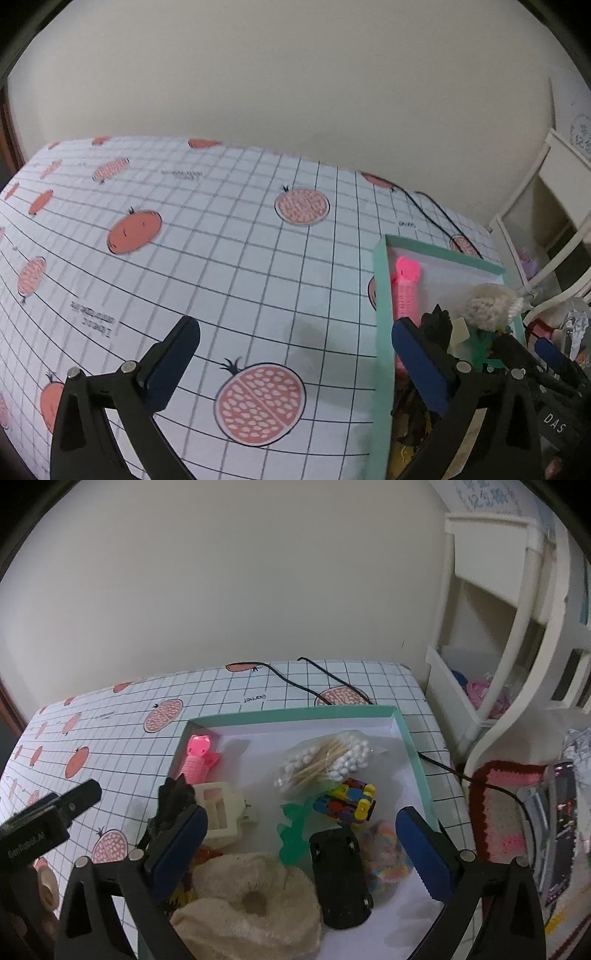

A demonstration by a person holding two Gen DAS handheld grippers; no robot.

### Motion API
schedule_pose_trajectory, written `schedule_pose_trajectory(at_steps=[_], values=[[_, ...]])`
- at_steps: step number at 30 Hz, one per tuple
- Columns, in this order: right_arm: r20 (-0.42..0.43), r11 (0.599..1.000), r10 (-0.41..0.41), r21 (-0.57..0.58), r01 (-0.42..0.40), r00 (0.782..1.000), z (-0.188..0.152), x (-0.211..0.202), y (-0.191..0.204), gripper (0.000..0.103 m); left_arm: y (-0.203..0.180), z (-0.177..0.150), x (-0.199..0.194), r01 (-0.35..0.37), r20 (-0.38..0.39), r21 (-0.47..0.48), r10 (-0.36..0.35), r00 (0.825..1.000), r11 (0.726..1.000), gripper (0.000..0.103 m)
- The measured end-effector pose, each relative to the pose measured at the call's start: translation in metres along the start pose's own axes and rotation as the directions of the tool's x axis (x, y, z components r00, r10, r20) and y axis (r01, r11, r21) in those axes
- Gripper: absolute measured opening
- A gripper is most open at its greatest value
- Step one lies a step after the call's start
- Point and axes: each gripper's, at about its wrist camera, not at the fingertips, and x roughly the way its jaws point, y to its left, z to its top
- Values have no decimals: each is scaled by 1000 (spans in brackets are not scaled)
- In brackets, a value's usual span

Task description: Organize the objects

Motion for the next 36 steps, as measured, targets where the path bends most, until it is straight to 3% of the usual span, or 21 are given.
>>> schedule_pose_trajectory(at_steps=[11,16,25,36], values=[[6,998,15,56,-15,1000,-26,-39,12,103,7,-10,-58,-42,89,89,34,995,995,103],[18,998,6,70,-8,1000,-46,-57,10,103,20,-25,-81,-16,94,60,10,996,998,103],[34,997,10,75,-12,999,-77,-90,4,103,32,-60,-113,-56,136,78,45,990,995,103],[58,996,16,85,-21,998,-116,-117,8,103,45,-99,-130,-29,107,61,23,994,998,103]])
